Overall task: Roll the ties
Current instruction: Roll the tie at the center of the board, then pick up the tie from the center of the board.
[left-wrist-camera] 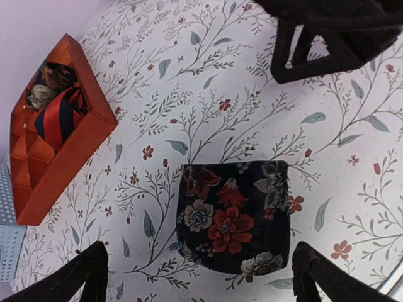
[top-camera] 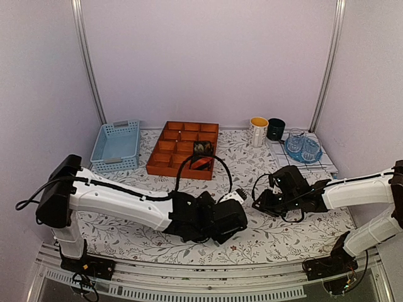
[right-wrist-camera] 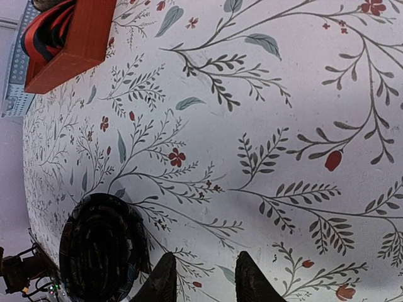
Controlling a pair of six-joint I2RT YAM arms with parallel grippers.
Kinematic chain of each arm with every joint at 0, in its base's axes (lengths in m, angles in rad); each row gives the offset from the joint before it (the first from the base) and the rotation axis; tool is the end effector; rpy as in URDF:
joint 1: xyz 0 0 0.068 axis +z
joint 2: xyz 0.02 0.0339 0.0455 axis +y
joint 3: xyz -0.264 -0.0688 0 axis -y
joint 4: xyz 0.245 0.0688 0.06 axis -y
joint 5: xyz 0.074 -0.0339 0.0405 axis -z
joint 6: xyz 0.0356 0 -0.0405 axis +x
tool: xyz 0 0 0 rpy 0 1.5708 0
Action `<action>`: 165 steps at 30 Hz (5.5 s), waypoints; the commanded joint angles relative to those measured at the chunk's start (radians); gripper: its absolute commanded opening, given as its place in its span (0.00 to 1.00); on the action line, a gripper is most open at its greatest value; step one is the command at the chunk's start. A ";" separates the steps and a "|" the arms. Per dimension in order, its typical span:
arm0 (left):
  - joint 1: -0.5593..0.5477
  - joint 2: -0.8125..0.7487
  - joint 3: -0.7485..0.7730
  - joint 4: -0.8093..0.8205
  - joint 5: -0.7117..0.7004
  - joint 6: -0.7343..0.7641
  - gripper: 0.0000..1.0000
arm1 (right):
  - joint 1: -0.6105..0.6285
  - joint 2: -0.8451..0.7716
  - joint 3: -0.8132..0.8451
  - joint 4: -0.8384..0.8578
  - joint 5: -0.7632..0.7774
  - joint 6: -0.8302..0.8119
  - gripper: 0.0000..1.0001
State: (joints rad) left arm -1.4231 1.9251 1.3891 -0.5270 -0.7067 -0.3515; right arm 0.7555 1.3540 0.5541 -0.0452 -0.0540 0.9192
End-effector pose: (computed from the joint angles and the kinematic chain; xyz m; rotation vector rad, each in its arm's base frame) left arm 0.0820 -0.3942 0.1992 0.9799 2.0794 0.0726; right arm 0.1804 0.1726 0.1554 0.1850 2.5799 0.7762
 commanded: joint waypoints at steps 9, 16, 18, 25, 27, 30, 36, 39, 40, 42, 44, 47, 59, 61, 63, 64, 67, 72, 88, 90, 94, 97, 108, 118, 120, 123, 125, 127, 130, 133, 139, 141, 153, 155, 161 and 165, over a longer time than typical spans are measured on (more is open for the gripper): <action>0.322 -0.404 -0.355 0.323 0.497 -0.160 1.00 | 0.078 -0.177 0.093 -0.018 -0.060 -0.063 0.32; 0.524 -0.451 -0.486 0.527 0.796 -0.242 1.00 | 0.180 -0.054 0.182 0.045 -0.165 -0.056 0.32; 0.538 -0.436 -0.486 0.544 0.821 -0.245 1.00 | 0.193 0.001 0.191 0.086 -0.203 -0.033 0.32; 0.551 -0.397 -0.501 0.571 0.861 -0.248 0.99 | 0.197 0.125 0.184 0.147 -0.250 0.022 0.32; 0.553 -0.389 -0.508 0.579 0.872 -0.244 0.98 | 0.197 0.140 0.179 0.134 -0.239 0.023 0.31; 0.555 -0.369 -0.509 0.587 0.900 -0.239 0.97 | 0.196 0.153 0.169 0.124 -0.228 0.025 0.31; 0.554 -0.319 -0.507 0.606 0.947 -0.245 0.95 | 0.195 0.156 0.145 0.092 -0.203 0.038 0.31; 0.555 -0.291 -0.503 0.619 0.971 -0.247 0.94 | 0.196 0.148 0.126 0.087 -0.197 0.050 0.31; 0.554 -0.280 -0.501 0.624 0.986 -0.248 0.94 | 0.196 0.144 0.123 0.087 -0.196 0.053 0.31; 0.554 -0.256 -0.488 0.630 1.019 -0.246 0.94 | 0.195 0.142 0.119 0.083 -0.192 0.057 0.31; 0.553 -0.226 -0.468 0.630 1.054 -0.244 0.93 | 0.196 0.146 0.118 0.081 -0.191 0.058 0.31; 0.553 -0.189 -0.436 0.626 1.096 -0.236 0.93 | 0.195 0.155 0.113 0.084 -0.190 0.061 0.31; 0.553 -0.030 -0.319 0.599 1.261 -0.241 0.91 | 0.197 0.204 0.080 0.113 -0.184 0.052 0.29; 0.554 -0.006 -0.305 0.592 1.279 -0.244 0.90 | 0.198 0.209 0.082 0.113 -0.183 0.048 0.29; 0.553 0.004 -0.300 0.593 1.286 -0.246 0.88 | 0.199 0.207 0.082 0.114 -0.181 0.044 0.29; 0.553 0.002 -0.303 0.594 1.282 -0.249 0.88 | 0.198 0.202 0.084 0.112 -0.181 0.040 0.29; 0.554 -0.020 -0.316 0.597 1.258 -0.255 0.88 | 0.198 0.157 0.099 0.083 -0.178 0.036 0.29; 0.560 -0.066 -0.342 0.591 1.206 -0.264 0.89 | 0.199 0.004 0.167 -0.046 -0.137 0.013 0.34; 0.578 -0.163 -0.420 0.571 1.117 -0.282 1.00 | 0.257 -0.145 0.032 0.021 -0.191 0.259 0.63; 0.586 -0.168 -0.425 0.573 1.110 -0.282 1.00 | 0.286 -0.119 0.007 0.064 -0.169 0.328 0.65; 0.597 -0.168 -0.433 0.591 1.113 -0.285 1.00 | 0.312 -0.066 -0.026 0.151 -0.126 0.431 0.67; 0.601 -0.159 -0.433 0.608 1.129 -0.285 1.00 | 0.312 -0.021 -0.045 0.222 -0.110 0.493 0.69; 0.619 -0.115 -0.452 0.675 1.205 -0.298 0.97 | 0.309 0.182 -0.036 0.393 -0.096 0.603 0.72; 0.621 -0.086 -0.459 0.712 1.224 -0.314 0.94 | 0.298 0.188 -0.085 0.515 -0.066 0.617 0.73; 0.622 -0.075 -0.455 0.715 1.225 -0.314 0.94 | 0.298 0.160 -0.099 0.511 -0.038 0.620 0.73; 0.622 -0.059 -0.443 0.719 1.234 -0.314 0.93 | 0.298 0.134 -0.110 0.505 -0.008 0.616 0.73; 0.624 -0.048 -0.432 0.715 1.236 -0.313 0.93 | 0.297 0.129 -0.111 0.500 0.004 0.616 0.73; 0.627 -0.038 -0.421 0.709 1.236 -0.310 0.93 | 0.296 0.131 -0.107 0.514 0.001 0.615 0.73; 0.631 -0.025 -0.406 0.709 1.242 -0.309 0.94 | 0.291 0.142 -0.104 0.521 0.002 0.612 0.73; 0.631 -0.003 -0.390 0.711 1.269 -0.305 0.93 | 0.272 0.161 -0.107 0.539 -0.011 0.611 0.69; 0.633 0.030 -0.393 0.752 1.334 -0.328 0.93 | 0.255 0.195 -0.096 0.548 -0.037 0.570 0.57; 0.635 0.031 -0.393 0.762 1.350 -0.336 0.93 | 0.254 0.210 -0.096 0.554 -0.044 0.564 0.53; 0.643 0.085 -0.444 0.877 1.409 -0.447 0.92 | 0.253 0.246 -0.083 0.562 -0.075 0.524 0.55; 0.647 0.070 -0.469 0.870 1.371 -0.459 0.91 | 0.255 0.204 -0.080 0.512 -0.067 0.512 0.60; 0.662 0.024 -0.505 0.867 1.333 -0.469 0.92 | 0.257 -0.005 -0.076 0.311 0.002 0.457 0.69; 0.664 0.014 -0.506 0.870 1.334 -0.474 0.92 | 0.255 -0.096 -0.054 0.229 0.028 0.412 0.71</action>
State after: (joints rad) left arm -0.7784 1.9549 0.9043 0.3840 0.6609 -0.8124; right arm 1.0126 1.4109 0.4671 0.3073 -0.0776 1.3956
